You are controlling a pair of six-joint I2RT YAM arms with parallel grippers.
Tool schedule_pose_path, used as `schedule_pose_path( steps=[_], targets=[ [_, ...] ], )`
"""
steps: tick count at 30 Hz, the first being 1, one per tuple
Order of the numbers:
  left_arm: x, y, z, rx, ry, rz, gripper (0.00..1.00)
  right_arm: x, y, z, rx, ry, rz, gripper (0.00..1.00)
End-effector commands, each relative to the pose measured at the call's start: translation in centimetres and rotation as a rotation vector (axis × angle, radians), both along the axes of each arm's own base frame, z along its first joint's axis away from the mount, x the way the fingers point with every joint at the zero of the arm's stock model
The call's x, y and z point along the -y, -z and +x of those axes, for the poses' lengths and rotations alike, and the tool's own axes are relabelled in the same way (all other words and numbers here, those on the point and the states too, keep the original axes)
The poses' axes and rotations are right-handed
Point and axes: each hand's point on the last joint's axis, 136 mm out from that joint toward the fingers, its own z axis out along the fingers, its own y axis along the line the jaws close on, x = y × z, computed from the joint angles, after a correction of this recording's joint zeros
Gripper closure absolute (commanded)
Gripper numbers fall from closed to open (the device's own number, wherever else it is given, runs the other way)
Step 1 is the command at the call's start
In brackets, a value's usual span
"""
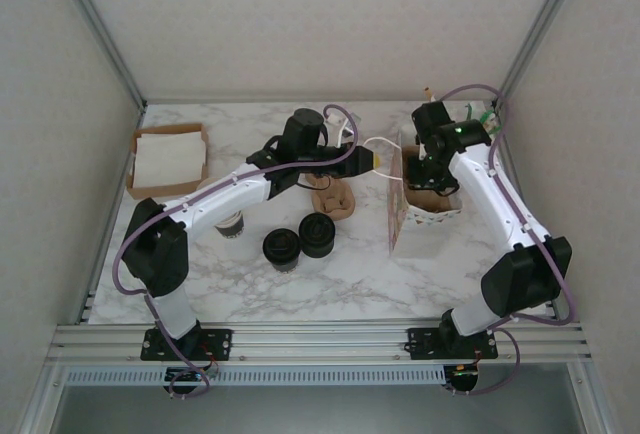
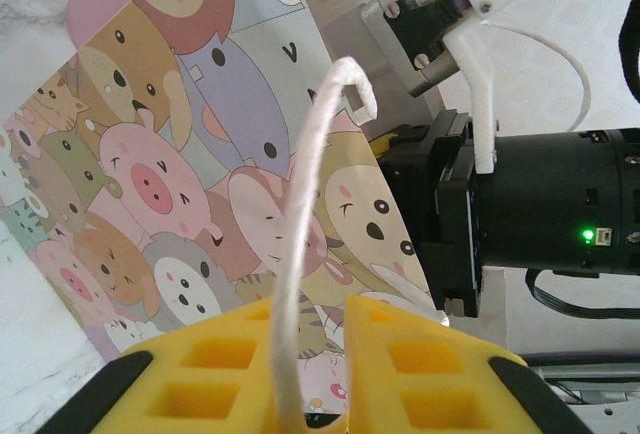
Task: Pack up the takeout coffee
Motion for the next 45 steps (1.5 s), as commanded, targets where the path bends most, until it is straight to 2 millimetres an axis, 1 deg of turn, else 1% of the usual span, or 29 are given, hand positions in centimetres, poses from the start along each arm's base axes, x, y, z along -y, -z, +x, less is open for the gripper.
schedule_pose_path(
  steps=[1, 12, 16, 21, 24, 30, 33, 35, 38, 41, 45],
  targets=[
    [-0.6, -2.8, -0.4, 0.055, -0.018, -0.048, 0.8, -0.3, 1.2, -0.1, -0.033, 0.014, -0.005, 0.78],
    [-1.0, -3.5, -0.6, 0.066, -0.031, -0.055, 0.82, -0.1, 3.6, -0.3, -0.091, 0.032, -0.024, 0.78],
    [-1.4, -3.7, -0.6, 0.071, -0.046, -0.054, 0.85, -1.0, 4.0, -0.2, -0.084, 0.017, 0.002, 0.79],
    [-1.9, -3.9, -0.8, 0.072, -0.061, -0.056, 0.86, -2.6, 4.0, 0.0, -0.072, -0.019, 0.033, 0.79],
    [-2.7, -4.4, -0.9, 0.083, -0.085, -0.052, 0.86, -3.4, 3.9, 0.2, -0.068, -0.033, 0.045, 0.79],
    [-4.2, -5.0, -1.4, 0.095, -0.121, -0.052, 0.86, -4.3, 3.9, 0.4, -0.065, -0.045, 0.051, 0.79],
    [-4.3, -4.9, -1.5, 0.095, -0.125, -0.05, 0.86, -3.8, 4.7, 0.1, -0.091, -0.028, 0.02, 0.79],
    [-4.2, -4.5, -1.4, 0.084, -0.12, -0.053, 0.86, -3.1, 5.1, -0.1, -0.106, -0.014, -0.017, 0.79],
    [-3.8, -3.9, -1.3, 0.07, -0.113, -0.056, 0.86, -2.5, 5.1, -0.3, -0.106, -0.005, -0.045, 0.79],
    [-3.5, -3.9, -1.2, 0.066, -0.104, -0.066, 0.86, -2.1, 5.2, -0.4, -0.108, -0.001, -0.069, 0.79],
    [-3.0, -3.5, -1.2, 0.06, -0.091, -0.066, 0.86, -2.1, 6.1, -0.3, -0.125, -0.002, -0.075, 0.79]
  ],
)
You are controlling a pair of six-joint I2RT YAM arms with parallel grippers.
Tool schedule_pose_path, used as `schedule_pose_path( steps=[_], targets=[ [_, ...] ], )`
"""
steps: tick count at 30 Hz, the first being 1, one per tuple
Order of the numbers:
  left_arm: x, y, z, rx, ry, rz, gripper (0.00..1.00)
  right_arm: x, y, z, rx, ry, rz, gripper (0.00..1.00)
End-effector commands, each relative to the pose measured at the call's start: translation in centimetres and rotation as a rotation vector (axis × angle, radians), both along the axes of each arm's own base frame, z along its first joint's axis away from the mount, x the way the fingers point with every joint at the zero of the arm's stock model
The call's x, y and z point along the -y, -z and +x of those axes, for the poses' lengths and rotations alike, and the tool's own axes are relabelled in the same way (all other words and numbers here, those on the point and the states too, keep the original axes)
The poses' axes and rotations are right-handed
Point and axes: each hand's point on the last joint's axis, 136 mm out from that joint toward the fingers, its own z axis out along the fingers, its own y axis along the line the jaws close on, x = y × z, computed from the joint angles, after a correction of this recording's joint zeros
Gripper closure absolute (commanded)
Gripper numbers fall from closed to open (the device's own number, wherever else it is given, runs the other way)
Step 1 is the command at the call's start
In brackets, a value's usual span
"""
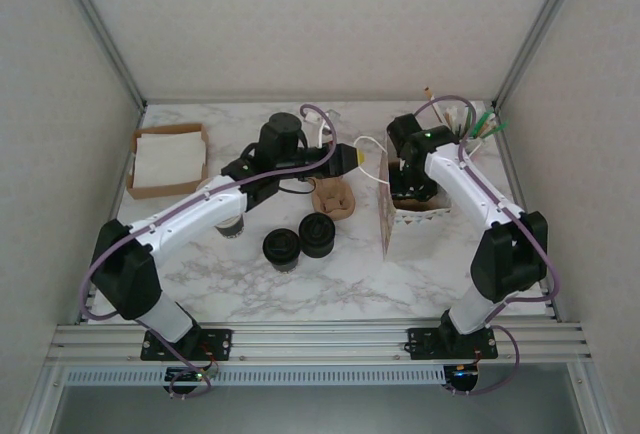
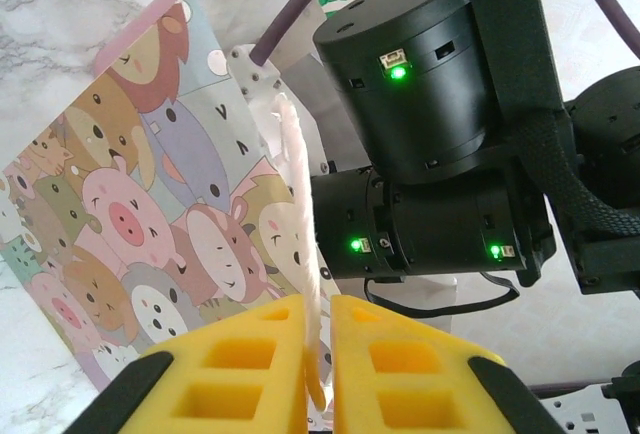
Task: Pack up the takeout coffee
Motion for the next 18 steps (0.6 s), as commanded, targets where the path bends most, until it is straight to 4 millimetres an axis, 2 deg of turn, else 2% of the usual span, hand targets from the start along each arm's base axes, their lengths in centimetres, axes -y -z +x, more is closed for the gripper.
schedule_pose_path(
  steps=[1, 18],
  targets=[
    [0.5, -0.2, 0.2, 0.004, 0.017, -0.024, 0.86, 0.4, 1.1, -0.4, -0.033, 0.012, -0.036, 0.79],
    [0.6, 0.7, 0.3, -0.012, 0.015, -0.019, 0.88, -0.3, 4.5, -0.5, -0.073, 0.022, 0.004, 0.79]
  ],
)
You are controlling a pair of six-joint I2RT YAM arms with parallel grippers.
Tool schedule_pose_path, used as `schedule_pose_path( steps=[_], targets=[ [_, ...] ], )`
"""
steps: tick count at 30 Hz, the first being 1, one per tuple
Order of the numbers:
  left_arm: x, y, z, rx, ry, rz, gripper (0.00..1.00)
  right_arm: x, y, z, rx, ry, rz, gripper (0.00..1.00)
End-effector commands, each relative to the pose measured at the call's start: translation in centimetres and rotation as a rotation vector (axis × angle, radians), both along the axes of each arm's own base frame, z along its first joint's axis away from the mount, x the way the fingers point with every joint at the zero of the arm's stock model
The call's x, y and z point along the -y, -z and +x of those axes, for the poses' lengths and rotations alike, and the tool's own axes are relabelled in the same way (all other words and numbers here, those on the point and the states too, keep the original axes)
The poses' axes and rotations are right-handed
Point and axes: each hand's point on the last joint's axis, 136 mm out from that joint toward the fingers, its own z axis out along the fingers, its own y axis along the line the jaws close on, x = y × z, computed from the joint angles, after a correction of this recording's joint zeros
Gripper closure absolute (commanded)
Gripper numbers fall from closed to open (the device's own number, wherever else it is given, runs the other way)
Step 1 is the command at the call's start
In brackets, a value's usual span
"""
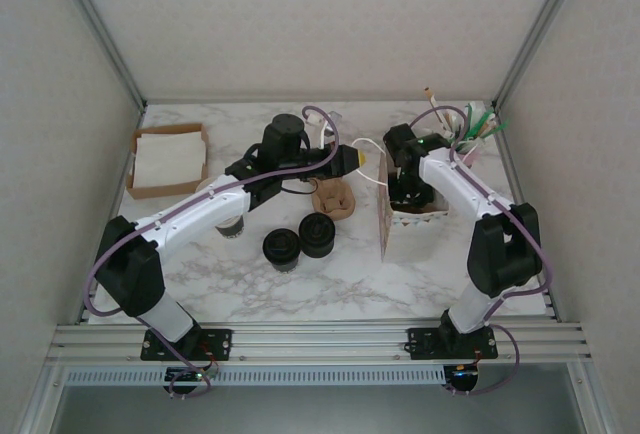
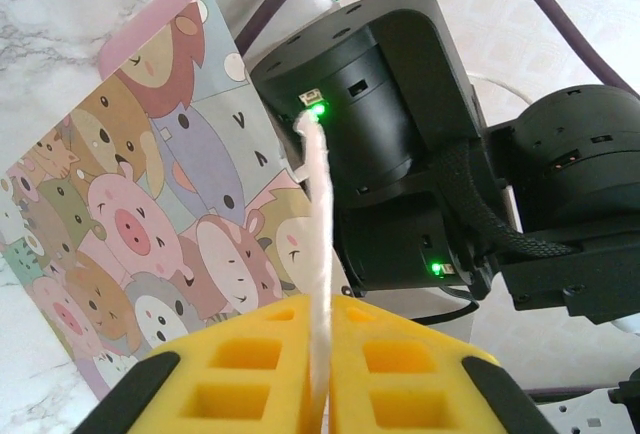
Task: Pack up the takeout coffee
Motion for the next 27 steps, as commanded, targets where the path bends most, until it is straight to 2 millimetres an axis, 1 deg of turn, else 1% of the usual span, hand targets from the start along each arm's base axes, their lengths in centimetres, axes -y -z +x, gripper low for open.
schedule_pose_path(
  steps=[1, 5, 10, 14, 18, 21, 24, 27],
  targets=[
    [0.3, -0.1, 0.0, 0.009, 0.017, -0.022, 0.88, -0.4, 1.0, 0.0, -0.011, 0.013, 0.024, 0.79],
    [0.1, -0.6, -0.2, 0.012, 0.013, -0.03, 0.89, -1.3, 0.2, 0.3, 0.011, -0.015, 0.068, 0.79],
    [-0.4, -2.0, -1.0, 0.027, 0.008, -0.041, 0.9, -2.5, -0.9, 0.7, 0.032, -0.056, 0.114, 0.79],
    [-0.9, -2.5, -1.3, 0.036, -0.01, -0.036, 0.9, -3.6, -1.3, 0.8, 0.034, -0.087, 0.137, 0.79],
    [-1.4, -1.9, -1.3, 0.026, -0.034, -0.017, 0.91, -3.5, -0.9, 0.8, 0.021, -0.081, 0.124, 0.79],
    [-1.7, -0.9, -1.3, 0.01, -0.055, 0.004, 0.91, -3.1, -0.1, 0.3, -0.004, -0.064, 0.099, 0.79],
    [-2.0, 0.2, -1.2, -0.007, -0.071, 0.029, 0.91, -3.2, 0.9, 0.0, -0.029, -0.06, 0.106, 0.79],
    [-2.2, 0.6, -1.2, -0.01, -0.078, 0.042, 0.91, -3.1, 1.6, -0.1, -0.043, -0.059, 0.092, 0.79]
  ],
)
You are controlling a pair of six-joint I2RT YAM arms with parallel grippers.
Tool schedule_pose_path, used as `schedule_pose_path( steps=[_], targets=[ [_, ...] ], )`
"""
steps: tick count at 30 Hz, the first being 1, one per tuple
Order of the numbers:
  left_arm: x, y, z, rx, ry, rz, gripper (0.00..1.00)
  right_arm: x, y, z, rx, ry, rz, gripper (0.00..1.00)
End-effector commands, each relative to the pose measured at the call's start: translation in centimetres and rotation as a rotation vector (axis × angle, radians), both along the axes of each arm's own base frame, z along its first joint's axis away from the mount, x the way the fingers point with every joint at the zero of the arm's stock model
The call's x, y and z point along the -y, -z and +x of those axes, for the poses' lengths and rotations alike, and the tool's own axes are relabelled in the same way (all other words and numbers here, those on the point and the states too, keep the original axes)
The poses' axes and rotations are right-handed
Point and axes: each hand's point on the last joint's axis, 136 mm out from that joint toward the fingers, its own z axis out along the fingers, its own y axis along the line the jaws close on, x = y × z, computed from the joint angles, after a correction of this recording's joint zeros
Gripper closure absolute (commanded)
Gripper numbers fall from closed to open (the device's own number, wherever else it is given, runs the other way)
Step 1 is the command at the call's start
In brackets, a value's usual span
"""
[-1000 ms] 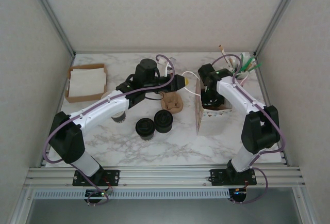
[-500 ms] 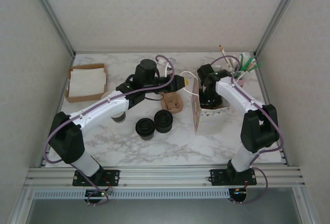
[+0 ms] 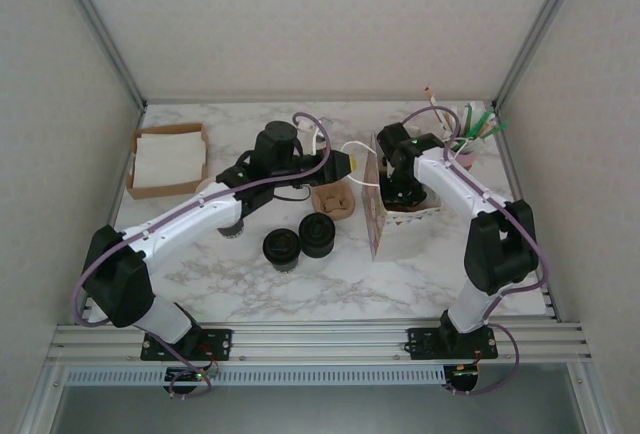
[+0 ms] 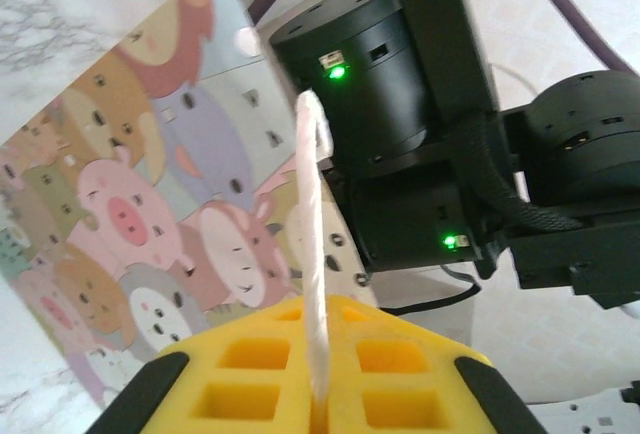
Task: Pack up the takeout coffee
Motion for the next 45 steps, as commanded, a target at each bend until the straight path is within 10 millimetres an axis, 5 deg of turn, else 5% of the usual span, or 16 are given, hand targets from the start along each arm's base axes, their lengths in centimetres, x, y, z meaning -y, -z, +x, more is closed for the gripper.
schedule_pose_path(
  steps=[1, 19, 45],
  targets=[
    [-0.4, -0.2, -0.2, 0.009, -0.024, 0.01, 0.91, 0.0, 1.3, -0.4, -0.036, 0.006, -0.022, 0.79],
    [-0.5, -0.7, -0.2, 0.026, -0.027, 0.012, 0.92, 0.2, 3.2, -1.2, -0.089, -0.006, -0.073, 0.76],
    [-0.8, -1.3, 1.8, 0.084, -0.099, 0.036, 0.92, 0.2, -0.1, -0.5, 0.0, -0.013, -0.082, 0.6]
  ],
)
